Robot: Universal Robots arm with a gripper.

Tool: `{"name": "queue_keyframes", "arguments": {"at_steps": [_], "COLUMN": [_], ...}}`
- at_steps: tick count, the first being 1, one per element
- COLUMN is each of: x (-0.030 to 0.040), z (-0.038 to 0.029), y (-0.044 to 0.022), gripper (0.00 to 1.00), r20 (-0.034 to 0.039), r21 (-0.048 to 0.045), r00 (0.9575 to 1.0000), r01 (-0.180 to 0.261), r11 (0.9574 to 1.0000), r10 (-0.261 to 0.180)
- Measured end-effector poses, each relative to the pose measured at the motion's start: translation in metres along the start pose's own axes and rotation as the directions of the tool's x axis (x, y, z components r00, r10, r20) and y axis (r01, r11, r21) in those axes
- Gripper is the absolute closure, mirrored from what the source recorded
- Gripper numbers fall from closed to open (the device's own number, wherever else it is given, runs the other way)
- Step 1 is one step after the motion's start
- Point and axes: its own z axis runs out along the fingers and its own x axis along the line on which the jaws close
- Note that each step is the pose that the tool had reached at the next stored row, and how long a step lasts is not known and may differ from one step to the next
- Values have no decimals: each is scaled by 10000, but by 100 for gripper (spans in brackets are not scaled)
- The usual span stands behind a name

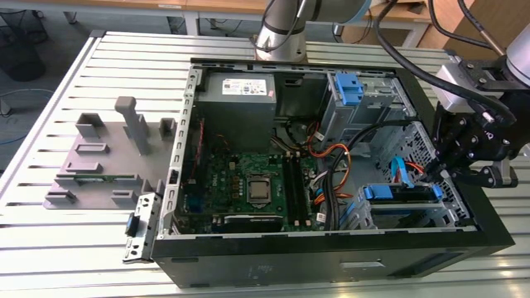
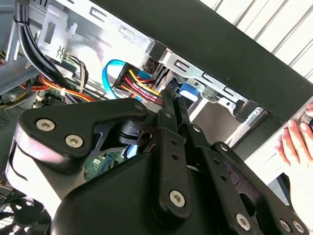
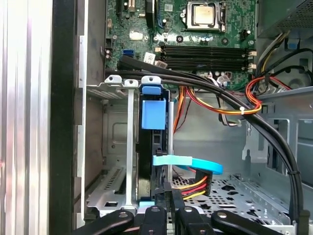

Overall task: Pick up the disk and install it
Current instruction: 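Insert the second disk wire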

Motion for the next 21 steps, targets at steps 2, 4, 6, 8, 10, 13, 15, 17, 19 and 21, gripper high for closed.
{"name": "queue_keyframes", "arguments": {"at_steps": [2, 4, 6, 8, 10, 13, 15, 17, 19, 21], "x": [13, 23, 31, 40, 51, 62, 62, 63, 63, 63], "z": [12, 24, 35, 43, 49, 58, 59, 60, 61, 63], "y": [2, 5, 8, 13, 17, 20, 21, 21, 21, 21], "gripper": [84, 84, 84, 84, 84, 84, 84, 84, 84, 84], "r20": [1, 2, -2, -6, -12, -13, -16, -15, -15, -11], "r21": [0, 0, 0, 0, 0, 0, 0, 0, 0, 0], "r00": [10000, 10000, 10000, 10000, 10000, 10000, 10000, 10000, 10000, 10000], "r01": [0, 1, 0, -1, 0, 1, 0, 0, 0, 0], "r11": [10000, 10000, 10000, 10000, 10000, 10000, 10000, 10000, 10000, 10000], "r10": [0, -1, 0, 1, 0, -1, 0, 0, 0, 0]}}
